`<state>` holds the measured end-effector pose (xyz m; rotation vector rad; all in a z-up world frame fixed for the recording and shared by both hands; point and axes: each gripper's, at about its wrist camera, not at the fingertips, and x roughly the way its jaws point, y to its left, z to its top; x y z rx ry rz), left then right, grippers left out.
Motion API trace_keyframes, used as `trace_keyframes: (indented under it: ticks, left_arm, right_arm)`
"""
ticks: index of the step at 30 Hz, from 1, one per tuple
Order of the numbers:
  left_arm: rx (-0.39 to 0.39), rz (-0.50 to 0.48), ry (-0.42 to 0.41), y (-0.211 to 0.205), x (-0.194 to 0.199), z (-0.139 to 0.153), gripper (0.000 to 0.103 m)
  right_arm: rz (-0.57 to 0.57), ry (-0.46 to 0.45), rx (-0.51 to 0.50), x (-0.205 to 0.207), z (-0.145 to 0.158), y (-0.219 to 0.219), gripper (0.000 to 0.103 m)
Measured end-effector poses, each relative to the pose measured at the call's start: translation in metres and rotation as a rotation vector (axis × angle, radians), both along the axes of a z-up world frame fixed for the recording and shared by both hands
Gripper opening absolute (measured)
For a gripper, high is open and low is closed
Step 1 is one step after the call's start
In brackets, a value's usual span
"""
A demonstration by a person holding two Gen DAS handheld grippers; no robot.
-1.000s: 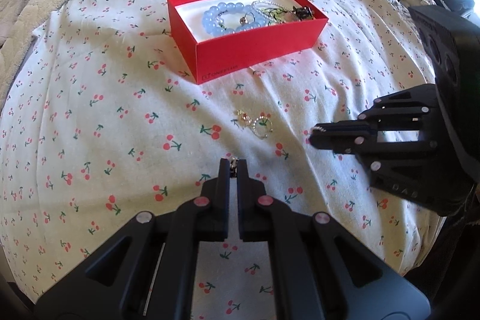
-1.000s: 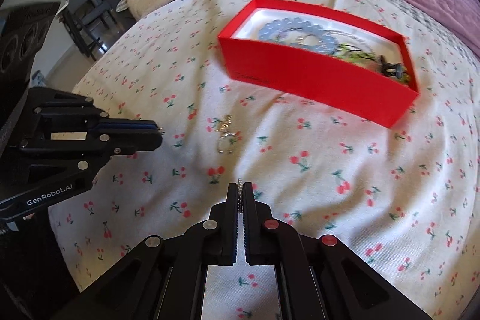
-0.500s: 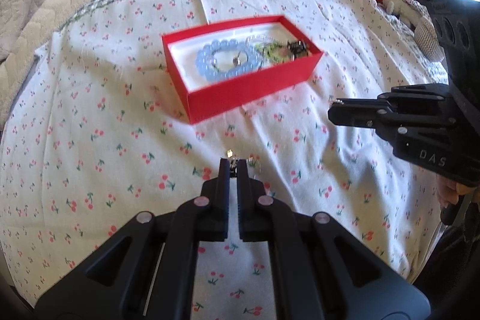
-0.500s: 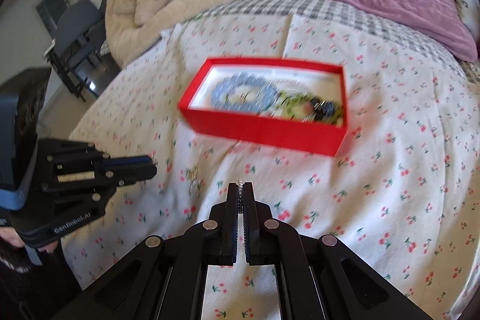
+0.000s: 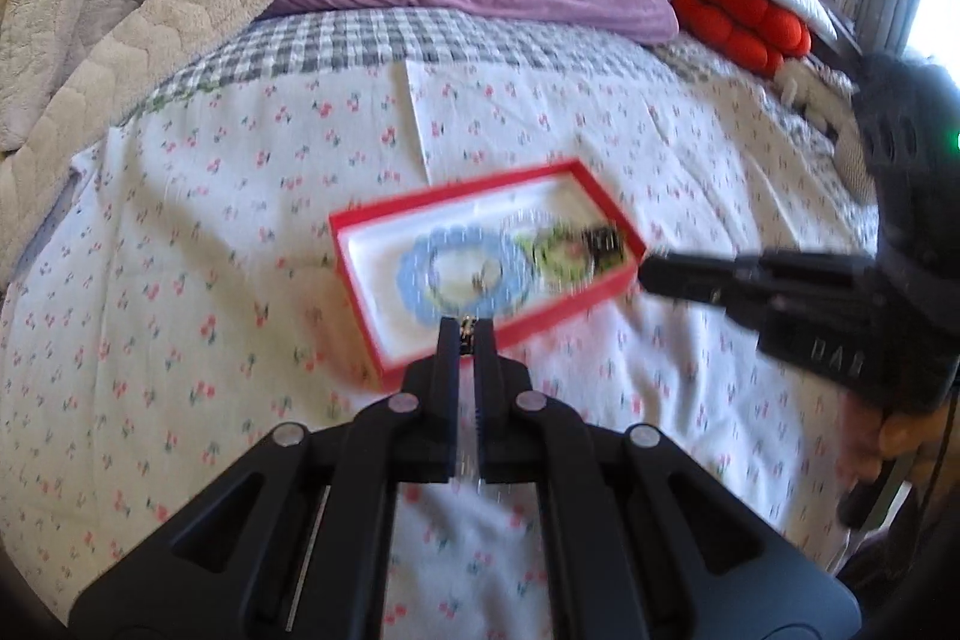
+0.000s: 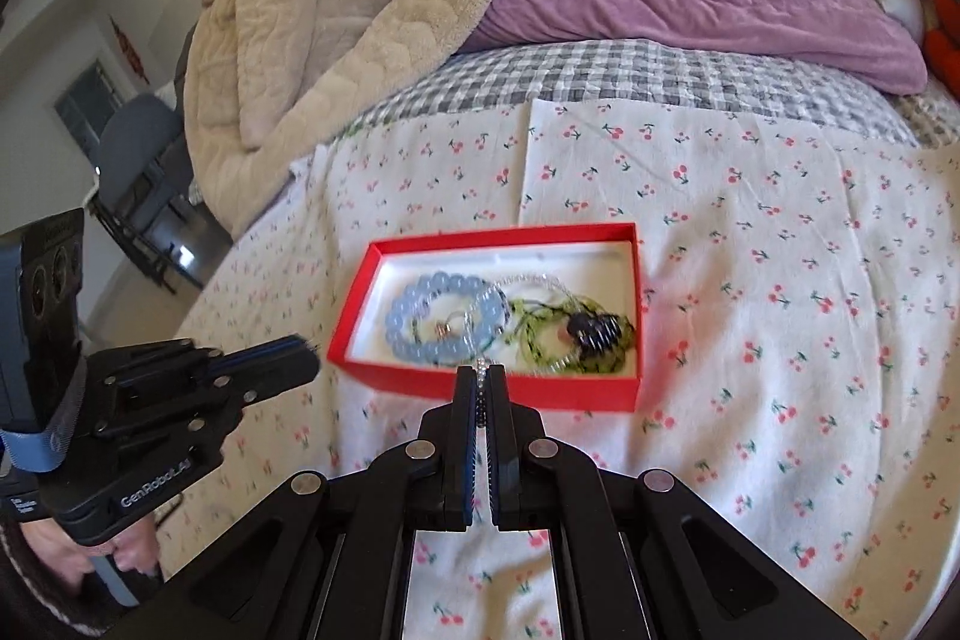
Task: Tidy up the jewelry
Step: 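Carry the pearl ring and charm over the red box with both tools, then open both tools to release the ring and charm into the box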
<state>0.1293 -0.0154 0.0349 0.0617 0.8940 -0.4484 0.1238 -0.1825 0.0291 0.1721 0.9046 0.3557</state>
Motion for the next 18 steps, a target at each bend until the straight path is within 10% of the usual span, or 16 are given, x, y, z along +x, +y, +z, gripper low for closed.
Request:
trace_keyframes:
  ticks: [18]
  left_arm:
    - [-0.077,-0.004,0.012,-0.021,0.046,-0.037,0.005]
  right_arm:
    - [0.006,0.032,0.037,0.035,-0.031,-0.002,0.004]
